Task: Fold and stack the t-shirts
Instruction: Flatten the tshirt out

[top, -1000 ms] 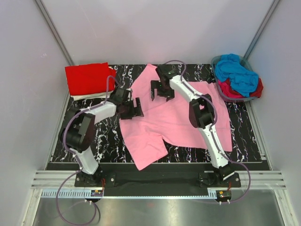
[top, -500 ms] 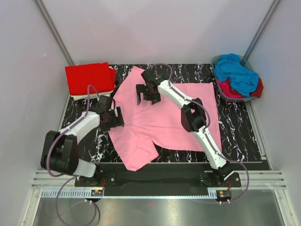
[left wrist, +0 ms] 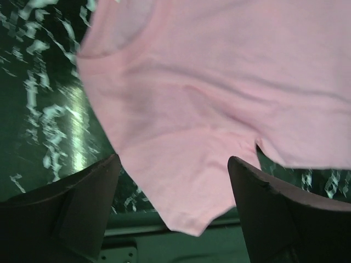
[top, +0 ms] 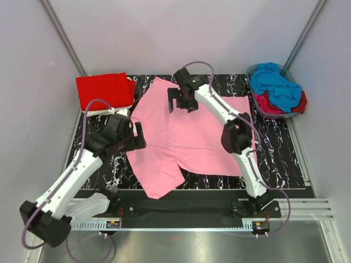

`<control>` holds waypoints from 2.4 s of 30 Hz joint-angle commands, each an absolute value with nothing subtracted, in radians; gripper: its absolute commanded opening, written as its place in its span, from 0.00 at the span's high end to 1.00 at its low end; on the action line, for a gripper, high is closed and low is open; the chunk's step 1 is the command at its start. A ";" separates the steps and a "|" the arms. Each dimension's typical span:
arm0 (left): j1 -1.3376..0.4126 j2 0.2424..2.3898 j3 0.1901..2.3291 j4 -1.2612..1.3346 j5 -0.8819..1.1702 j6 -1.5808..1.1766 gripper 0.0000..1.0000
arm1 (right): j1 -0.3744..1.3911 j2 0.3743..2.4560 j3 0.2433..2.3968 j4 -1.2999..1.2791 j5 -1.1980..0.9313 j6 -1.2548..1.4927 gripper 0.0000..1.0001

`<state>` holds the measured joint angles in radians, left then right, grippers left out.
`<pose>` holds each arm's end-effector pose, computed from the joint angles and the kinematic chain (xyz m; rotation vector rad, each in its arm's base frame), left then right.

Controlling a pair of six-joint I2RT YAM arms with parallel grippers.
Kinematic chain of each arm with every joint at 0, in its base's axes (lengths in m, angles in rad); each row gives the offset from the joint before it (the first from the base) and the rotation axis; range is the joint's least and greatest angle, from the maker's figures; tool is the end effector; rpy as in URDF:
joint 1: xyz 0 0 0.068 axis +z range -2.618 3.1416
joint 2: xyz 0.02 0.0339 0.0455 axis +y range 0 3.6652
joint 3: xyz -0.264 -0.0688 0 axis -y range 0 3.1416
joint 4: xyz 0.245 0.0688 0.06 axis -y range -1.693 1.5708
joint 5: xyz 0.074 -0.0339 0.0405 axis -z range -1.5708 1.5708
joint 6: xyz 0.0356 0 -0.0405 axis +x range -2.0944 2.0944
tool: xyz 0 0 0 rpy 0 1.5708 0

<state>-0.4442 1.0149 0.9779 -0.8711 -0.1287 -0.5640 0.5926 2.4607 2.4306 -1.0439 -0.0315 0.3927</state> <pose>0.1780 -0.0797 0.3025 -0.2040 2.4803 -0.2731 0.4341 0.2936 0.2359 -0.2797 2.6812 0.3608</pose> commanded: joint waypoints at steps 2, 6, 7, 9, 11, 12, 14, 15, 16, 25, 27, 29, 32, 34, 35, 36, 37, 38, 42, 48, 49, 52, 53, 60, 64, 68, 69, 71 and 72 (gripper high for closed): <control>-0.639 0.867 0.875 -1.018 -0.141 -0.769 0.19 | 0.586 2.027 2.179 -0.996 0.153 0.408 0.00; -0.845 0.750 0.698 -0.999 -0.136 -0.960 0.24 | 0.586 1.723 1.667 -0.829 0.212 0.501 0.00; -0.897 0.735 0.674 -0.994 -0.146 -1.001 0.24 | 0.586 1.668 1.595 -0.801 0.197 0.523 0.00; -1.047 0.735 0.609 -0.965 -0.182 -1.121 0.24 | 0.586 1.527 1.406 -0.732 0.166 0.569 0.00; -1.165 0.762 0.575 -0.939 -0.215 -1.214 0.23 | 0.586 1.416 1.304 -0.684 0.126 0.606 0.00; -1.210 0.788 0.549 -0.914 -0.239 -1.238 0.23 | 0.587 1.360 1.225 -0.664 0.100 0.614 0.00; -1.236 0.813 0.523 -0.870 -0.241 -1.268 0.23 | 0.586 1.313 1.165 -0.663 0.083 0.632 0.00; -1.244 0.825 0.499 -0.845 -0.236 -1.275 0.22 | 0.587 1.292 1.117 -0.660 0.074 0.637 0.00; -1.250 0.851 0.486 -0.798 -0.230 -1.276 0.22 | 0.588 1.255 1.099 -0.661 0.063 0.640 0.00; -1.264 0.942 0.454 -0.710 -0.259 -1.270 0.27 | 0.588 1.131 1.014 -0.692 0.089 0.632 0.00; -1.262 0.956 0.453 -0.697 -0.265 -1.267 0.28 | 0.588 1.120 0.997 -0.689 0.091 0.632 0.00; -1.262 0.971 0.459 -0.693 -0.271 -1.259 0.32 | 0.588 1.114 0.974 -0.684 0.095 0.632 0.00; -1.262 1.006 0.472 -0.687 -0.279 -1.249 0.37 | 0.588 1.101 0.953 -0.687 0.104 0.630 0.00; -1.259 1.022 0.477 -0.687 -0.285 -1.243 0.41 | 0.588 1.089 0.946 -0.696 0.121 0.621 0.00; -1.258 1.022 0.476 -0.686 -0.290 -1.243 0.45 | 0.588 1.086 0.945 -0.704 0.135 0.614 0.00; -1.258 1.023 0.476 -0.683 -0.291 -1.241 0.46 | 0.588 1.082 0.942 -0.716 0.153 0.614 0.00; -1.252 1.020 0.474 -0.677 -0.291 -1.236 0.48 | 0.588 1.072 0.940 -0.739 0.196 0.618 0.00; -1.249 1.019 0.471 -0.672 -0.291 -1.233 0.50 | 0.588 1.066 0.937 -0.752 0.218 0.632 0.00; -1.232 1.015 0.465 -0.657 -0.288 -1.213 0.63 | 0.586 1.019 0.908 -0.824 0.316 0.718 0.00; -1.229 0.974 0.456 -0.653 -0.287 -1.204 1.00 | 0.569 0.850 0.848 -1.032 0.468 1.003 0.00; -1.227 0.962 0.453 -0.653 -0.287 -1.204 1.00 | 0.563 0.827 0.836 -1.043 0.462 1.061 0.00; -1.229 0.924 0.448 -0.652 -0.287 -1.201 1.00 | 0.560 0.730 0.790 -1.098 0.471 1.174 0.00; -1.229 0.914 0.452 -0.652 -0.287 -1.201 1.00 | 0.560 0.709 0.767 -1.109 0.479 1.198 0.00; -1.268 0.853 0.457 -0.713 -0.265 -1.236 0.53 | 0.557 0.681 0.752 -1.089 0.451 1.226 0.00; -1.315 0.906 0.471 -0.706 -0.264 -1.239 0.46 | 0.557 0.716 0.747 -1.078 0.451 1.212 0.00; -1.335 1.058 0.523 -0.712 -0.270 -1.224 0.44 | 0.557 0.719 0.721 -1.040 0.431 1.209 0.00; -1.335 1.083 0.537 -0.719 -0.273 -1.218 0.46 | 0.555 0.721 0.721 -1.040 0.433 1.209 0.00; -1.338 1.155 0.574 -0.739 -0.279 -1.212 0.48 | 0.555 0.722 0.721 -1.042 0.439 1.206 0.00; -1.338 1.176 0.586 -0.744 -0.281 -1.204 0.51 | 0.555 0.723 0.722 -1.043 0.442 1.204 0.00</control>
<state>-1.3304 1.1244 0.5194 -0.7307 -0.2493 -1.2243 0.5617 0.7223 0.7212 -1.0664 0.4057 1.1770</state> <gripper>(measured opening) 0.499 0.994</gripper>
